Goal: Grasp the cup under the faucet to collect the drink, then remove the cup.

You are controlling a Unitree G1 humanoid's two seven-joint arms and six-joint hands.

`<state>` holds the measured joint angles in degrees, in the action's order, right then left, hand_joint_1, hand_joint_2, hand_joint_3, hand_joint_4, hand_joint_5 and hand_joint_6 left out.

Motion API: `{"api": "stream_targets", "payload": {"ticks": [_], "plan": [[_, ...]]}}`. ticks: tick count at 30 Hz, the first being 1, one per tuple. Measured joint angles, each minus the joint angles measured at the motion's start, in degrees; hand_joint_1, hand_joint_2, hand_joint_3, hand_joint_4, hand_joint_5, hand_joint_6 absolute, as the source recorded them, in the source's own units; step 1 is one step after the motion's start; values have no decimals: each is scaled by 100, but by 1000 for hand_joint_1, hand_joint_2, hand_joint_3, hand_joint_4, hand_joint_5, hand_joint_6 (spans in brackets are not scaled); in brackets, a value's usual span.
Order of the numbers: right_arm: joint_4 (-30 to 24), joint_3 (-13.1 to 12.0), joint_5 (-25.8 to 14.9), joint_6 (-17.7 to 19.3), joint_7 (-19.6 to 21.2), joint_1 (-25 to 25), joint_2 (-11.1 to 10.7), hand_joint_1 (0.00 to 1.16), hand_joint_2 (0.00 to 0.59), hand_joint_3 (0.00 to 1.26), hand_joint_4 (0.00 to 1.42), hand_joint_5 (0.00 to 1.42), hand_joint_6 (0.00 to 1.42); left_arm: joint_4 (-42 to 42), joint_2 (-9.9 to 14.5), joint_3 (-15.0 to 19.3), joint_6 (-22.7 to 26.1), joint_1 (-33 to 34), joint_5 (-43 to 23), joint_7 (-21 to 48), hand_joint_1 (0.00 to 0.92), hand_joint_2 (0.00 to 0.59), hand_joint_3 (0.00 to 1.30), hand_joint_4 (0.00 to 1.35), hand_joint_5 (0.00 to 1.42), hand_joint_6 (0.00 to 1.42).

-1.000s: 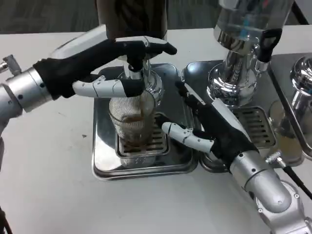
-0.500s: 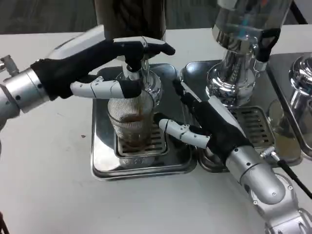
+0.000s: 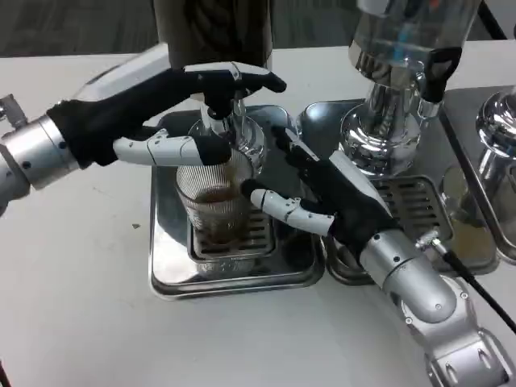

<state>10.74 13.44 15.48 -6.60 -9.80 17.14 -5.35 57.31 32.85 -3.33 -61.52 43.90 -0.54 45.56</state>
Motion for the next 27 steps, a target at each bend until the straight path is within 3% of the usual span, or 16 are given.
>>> {"api": "stream_targets", "payload": {"ticks": [16,27], "plan": [[636,-44,-123,322,76,368,96,500,261,0,0,0,0,-37,50,56,28,-100,-132,-7,0,58,251,167,164,183],[924,-81,-200,435,79,522,135,472,265,0,0,0,0,20,152,527,335,-229,-333,-11,0,63,242,168,167,200]]}}
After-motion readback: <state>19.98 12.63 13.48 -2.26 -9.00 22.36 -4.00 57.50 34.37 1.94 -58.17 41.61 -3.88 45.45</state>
